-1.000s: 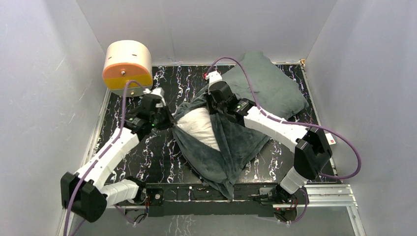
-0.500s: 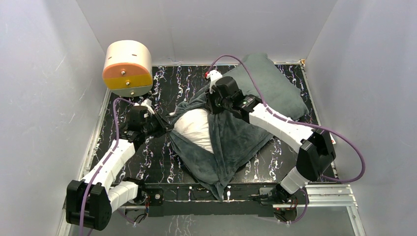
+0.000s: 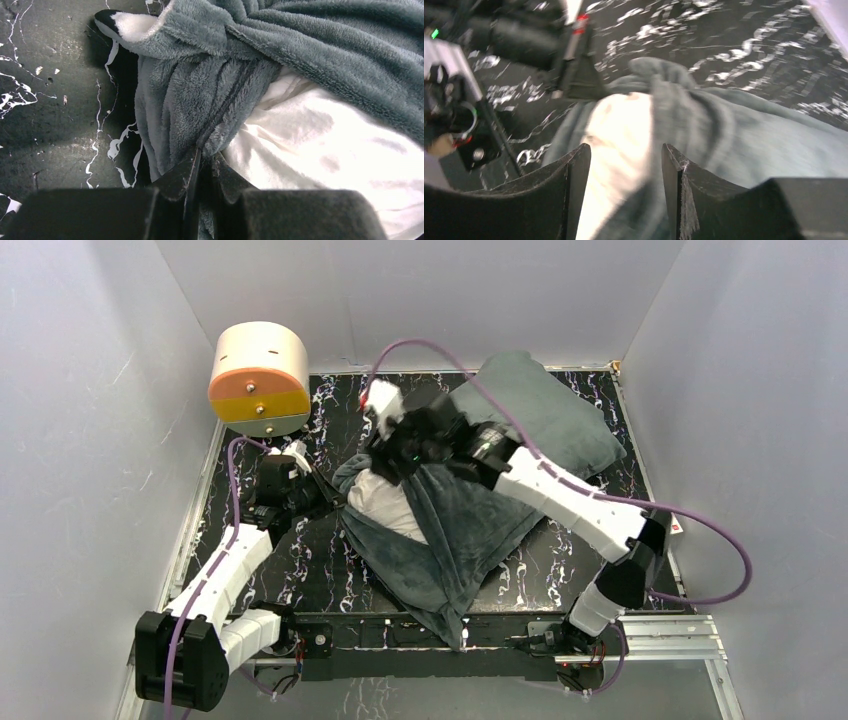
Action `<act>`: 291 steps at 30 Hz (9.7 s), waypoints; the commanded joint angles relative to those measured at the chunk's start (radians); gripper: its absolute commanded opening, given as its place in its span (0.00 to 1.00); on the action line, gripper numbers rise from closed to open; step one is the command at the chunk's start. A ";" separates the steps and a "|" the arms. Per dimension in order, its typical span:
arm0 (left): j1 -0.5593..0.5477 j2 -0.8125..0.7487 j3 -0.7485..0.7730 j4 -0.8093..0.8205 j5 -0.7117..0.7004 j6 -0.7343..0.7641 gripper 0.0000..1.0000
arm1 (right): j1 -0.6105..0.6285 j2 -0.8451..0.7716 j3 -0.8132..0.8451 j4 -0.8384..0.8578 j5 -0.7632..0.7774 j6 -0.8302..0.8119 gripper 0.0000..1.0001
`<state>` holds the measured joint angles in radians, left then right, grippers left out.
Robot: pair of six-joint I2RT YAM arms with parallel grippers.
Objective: Remove the pillowcase from the pillow
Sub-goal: Remove the pillow from the pillowcase.
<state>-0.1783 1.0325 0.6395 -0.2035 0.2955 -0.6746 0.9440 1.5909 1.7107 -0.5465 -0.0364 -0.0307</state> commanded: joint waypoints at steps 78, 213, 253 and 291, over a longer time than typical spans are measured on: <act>-0.377 -0.357 -0.330 0.032 -0.186 -0.336 0.00 | 0.120 -0.366 -0.570 0.093 0.252 0.464 0.56; -0.382 -0.244 -0.463 -0.089 -0.342 -0.387 0.00 | -0.064 -0.306 -0.383 0.406 0.320 0.490 0.00; -0.383 -0.240 -0.323 0.009 -0.193 -0.298 0.00 | 0.368 -0.368 -0.664 0.101 0.777 0.584 0.53; -0.380 -0.197 -0.228 -0.035 -0.213 -0.225 0.00 | 0.117 -0.513 -0.720 0.197 -0.223 0.412 0.66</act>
<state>-0.5640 0.8253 0.4053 -0.1581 0.0719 -0.9306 0.8970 0.9611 0.8955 -0.3706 -0.2642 0.4667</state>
